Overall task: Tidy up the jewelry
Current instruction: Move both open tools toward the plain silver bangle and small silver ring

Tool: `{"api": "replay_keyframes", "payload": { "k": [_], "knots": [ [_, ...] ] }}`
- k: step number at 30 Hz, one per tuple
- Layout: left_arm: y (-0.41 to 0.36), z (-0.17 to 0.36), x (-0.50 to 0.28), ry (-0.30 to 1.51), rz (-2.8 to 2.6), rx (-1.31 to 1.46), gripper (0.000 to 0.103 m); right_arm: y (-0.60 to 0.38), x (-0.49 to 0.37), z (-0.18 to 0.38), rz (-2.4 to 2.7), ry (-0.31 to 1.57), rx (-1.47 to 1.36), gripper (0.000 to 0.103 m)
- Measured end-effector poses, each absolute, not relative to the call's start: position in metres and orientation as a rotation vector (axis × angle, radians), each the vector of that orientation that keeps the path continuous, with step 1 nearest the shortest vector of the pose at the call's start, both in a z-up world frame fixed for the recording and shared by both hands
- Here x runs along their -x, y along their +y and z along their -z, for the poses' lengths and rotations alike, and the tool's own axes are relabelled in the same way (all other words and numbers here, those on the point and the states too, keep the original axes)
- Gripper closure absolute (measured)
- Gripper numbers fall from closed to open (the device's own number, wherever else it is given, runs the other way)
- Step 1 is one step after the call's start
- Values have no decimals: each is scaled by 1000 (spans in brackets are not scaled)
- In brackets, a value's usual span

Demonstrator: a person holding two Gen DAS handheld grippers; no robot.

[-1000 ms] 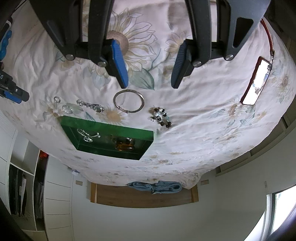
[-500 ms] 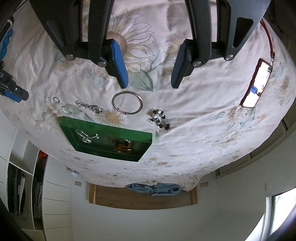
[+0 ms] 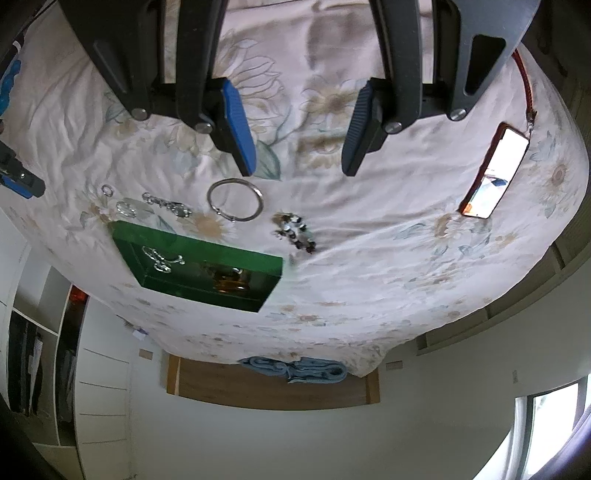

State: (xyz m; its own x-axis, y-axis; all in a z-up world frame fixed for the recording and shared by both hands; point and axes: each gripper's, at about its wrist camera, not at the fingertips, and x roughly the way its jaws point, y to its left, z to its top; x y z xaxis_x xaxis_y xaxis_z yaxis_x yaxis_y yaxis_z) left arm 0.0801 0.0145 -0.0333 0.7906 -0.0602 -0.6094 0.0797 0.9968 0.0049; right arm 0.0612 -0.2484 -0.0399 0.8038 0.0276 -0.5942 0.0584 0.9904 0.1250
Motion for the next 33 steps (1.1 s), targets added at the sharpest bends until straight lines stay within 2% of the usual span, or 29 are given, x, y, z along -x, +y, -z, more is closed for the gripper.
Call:
{"api": "replay_keyframes", "payload": {
  "k": [19, 33],
  "knots": [
    [35, 40, -80, 679, 119, 24, 57, -247, -56, 34, 16, 629, -136, 43],
    [15, 65, -137, 786, 211, 66, 57, -247, -99, 54, -43, 697, -113, 43]
  ]
}}
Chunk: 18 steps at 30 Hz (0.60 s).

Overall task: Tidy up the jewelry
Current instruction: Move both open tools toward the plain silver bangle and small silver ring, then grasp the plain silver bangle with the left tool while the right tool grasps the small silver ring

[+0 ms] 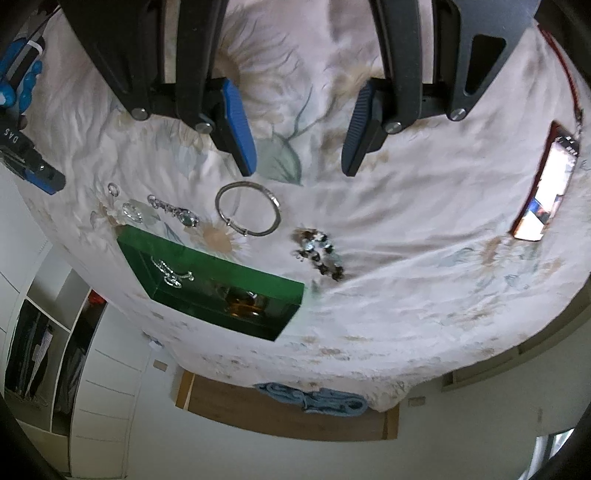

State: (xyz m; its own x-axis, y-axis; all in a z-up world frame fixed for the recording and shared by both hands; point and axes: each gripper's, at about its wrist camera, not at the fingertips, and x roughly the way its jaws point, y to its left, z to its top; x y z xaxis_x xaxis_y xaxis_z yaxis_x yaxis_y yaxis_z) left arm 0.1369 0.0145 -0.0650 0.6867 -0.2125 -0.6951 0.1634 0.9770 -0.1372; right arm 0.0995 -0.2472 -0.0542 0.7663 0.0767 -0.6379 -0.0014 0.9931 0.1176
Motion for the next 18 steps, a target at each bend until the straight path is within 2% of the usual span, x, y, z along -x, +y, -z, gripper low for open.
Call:
{"api": "replay_keyframes", "payload": {
  "k": [7, 18],
  "knots": [
    [-5, 82, -181, 847, 249, 97, 57, -236, -146, 77, -93, 772, -57, 51],
    [-23, 113, -227, 937, 244, 98, 58, -244, -179, 110, -96, 854, -55, 58]
  ]
}}
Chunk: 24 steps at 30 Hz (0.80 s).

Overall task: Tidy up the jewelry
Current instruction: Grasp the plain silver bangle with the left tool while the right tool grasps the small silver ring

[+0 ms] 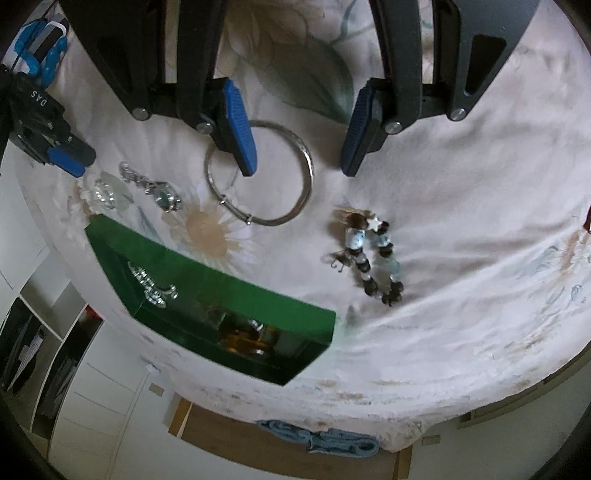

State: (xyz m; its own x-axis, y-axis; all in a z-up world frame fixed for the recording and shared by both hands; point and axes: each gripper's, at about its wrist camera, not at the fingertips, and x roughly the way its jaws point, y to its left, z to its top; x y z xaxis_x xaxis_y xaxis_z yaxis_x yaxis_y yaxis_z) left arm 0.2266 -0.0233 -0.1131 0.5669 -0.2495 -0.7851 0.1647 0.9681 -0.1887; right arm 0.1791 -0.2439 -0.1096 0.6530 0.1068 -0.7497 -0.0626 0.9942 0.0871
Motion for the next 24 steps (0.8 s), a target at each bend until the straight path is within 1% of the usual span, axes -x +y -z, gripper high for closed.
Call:
{"api": "replay_keyframes", "payload": {
  "k": [2, 4, 5, 6, 7, 9, 13, 15, 18, 24],
  "knots": [
    [-25, 118, -228, 945, 238, 83, 58, -244, -181, 115, -100, 862, -56, 58],
    [-27, 120, -228, 943, 234, 70, 61, -243, -182, 117, -103, 864, -46, 60],
    [-28, 121, -228, 944, 234, 67, 68, -242, -182, 118, -107, 864, -40, 61],
    [-28, 121, -228, 946, 235, 66, 74, -240, -182, 118, -113, 864, -34, 66],
    [-28, 122, -228, 949, 236, 65, 77, -239, -182, 119, -117, 865, -29, 70],
    [-29, 123, -229, 953, 241, 66, 85, -234, -181, 120, -127, 867, -6, 75],
    [-30, 124, -230, 958, 247, 64, 90, -228, -180, 122, -133, 869, 21, 83],
    [-30, 123, -230, 960, 249, 62, 94, -228, -178, 121, -129, 867, 22, 83],
    [-32, 119, -224, 948, 234, 39, 98, -226, -173, 117, -127, 858, 14, 83],
    [-40, 107, -204, 905, 193, -35, 99, -215, -152, 104, -143, 830, 13, 83]
  ]
}}
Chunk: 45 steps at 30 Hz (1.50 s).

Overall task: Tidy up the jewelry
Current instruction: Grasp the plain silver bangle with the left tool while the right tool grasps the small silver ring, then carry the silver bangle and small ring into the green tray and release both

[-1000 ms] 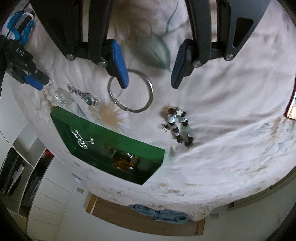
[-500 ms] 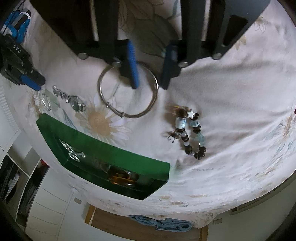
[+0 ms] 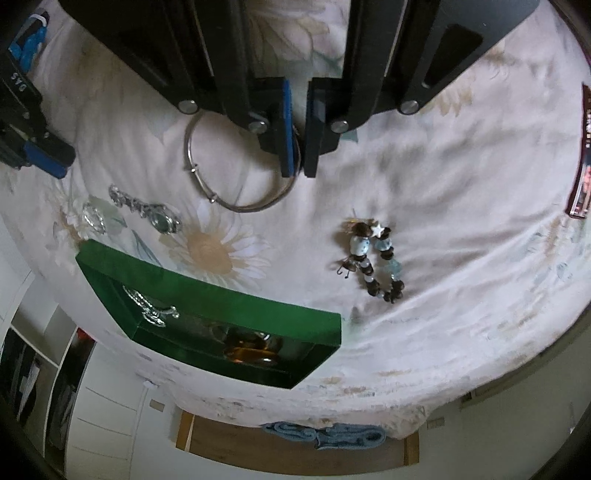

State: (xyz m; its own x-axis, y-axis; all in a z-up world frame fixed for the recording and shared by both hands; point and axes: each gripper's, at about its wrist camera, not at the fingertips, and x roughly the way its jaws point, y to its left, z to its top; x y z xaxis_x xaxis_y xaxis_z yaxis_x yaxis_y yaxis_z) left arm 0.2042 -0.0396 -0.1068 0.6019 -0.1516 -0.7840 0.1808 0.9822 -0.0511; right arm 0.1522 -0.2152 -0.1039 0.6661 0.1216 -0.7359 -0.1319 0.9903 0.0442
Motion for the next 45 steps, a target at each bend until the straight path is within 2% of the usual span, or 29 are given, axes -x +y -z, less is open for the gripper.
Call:
{"api": "replay_keyframes", "payload": {
  "k": [15, 29, 37, 45],
  "knots": [
    [-52, 63, -148, 779, 159, -135, 99, -209, -88, 53, -126, 722, 22, 83],
    [-52, 30, -111, 708, 173, -157, 99, -209, -53, 33, -137, 665, 17, 83],
    [-61, 7, -130, 673, 194, -148, 99, -222, -73, 23, -121, 655, 13, 83],
    [-78, -13, -195, 654, 204, -131, 99, -240, -145, 6, -89, 628, 4, 83]
  ]
}}
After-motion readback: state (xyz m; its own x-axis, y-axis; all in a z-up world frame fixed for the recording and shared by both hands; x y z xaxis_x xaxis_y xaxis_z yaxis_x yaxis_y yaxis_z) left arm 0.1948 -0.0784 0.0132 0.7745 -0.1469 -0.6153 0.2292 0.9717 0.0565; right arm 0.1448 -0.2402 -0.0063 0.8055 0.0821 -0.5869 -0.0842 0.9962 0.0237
